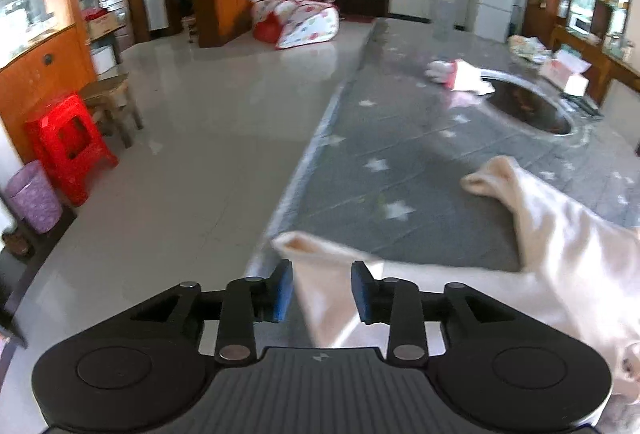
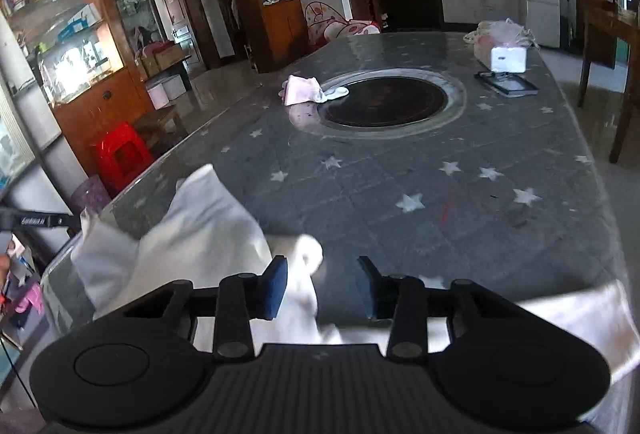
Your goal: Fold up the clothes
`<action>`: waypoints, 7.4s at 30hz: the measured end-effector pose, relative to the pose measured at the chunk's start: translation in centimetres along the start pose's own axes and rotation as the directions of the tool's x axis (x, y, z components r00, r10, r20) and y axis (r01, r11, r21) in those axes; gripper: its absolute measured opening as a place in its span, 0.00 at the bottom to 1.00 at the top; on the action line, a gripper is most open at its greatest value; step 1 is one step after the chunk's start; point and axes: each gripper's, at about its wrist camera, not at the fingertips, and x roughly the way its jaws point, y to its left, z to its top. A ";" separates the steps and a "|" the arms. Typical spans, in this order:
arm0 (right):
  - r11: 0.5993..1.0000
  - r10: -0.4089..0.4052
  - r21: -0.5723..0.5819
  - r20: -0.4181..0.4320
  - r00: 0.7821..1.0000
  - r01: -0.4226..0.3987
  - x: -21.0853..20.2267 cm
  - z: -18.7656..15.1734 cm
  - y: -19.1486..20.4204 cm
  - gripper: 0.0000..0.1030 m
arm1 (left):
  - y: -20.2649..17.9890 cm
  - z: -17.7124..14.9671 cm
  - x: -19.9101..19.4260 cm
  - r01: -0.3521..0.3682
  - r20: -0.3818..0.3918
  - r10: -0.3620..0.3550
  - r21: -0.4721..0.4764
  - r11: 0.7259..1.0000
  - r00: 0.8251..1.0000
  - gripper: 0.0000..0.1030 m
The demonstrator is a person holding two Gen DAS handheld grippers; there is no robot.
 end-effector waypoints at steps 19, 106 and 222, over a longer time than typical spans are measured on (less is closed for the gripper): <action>0.997 0.002 -0.075 -0.038 0.999 -0.004 7.1 1.8 1.2 0.11 | -13.9 -0.7 3.6 0.341 -0.114 -0.322 0.247 0.907 0.940 0.46; 0.968 -0.212 -0.138 0.008 0.977 0.211 7.2 3.5 -5.3 0.07 | -17.5 11.3 15.3 0.407 -0.177 -0.374 0.221 0.886 0.910 0.54; 0.954 -0.099 -0.291 -0.066 0.993 0.076 4.4 -5.1 3.8 0.62 | 1.0 -3.0 1.9 -0.122 0.142 0.118 0.019 0.992 0.983 0.53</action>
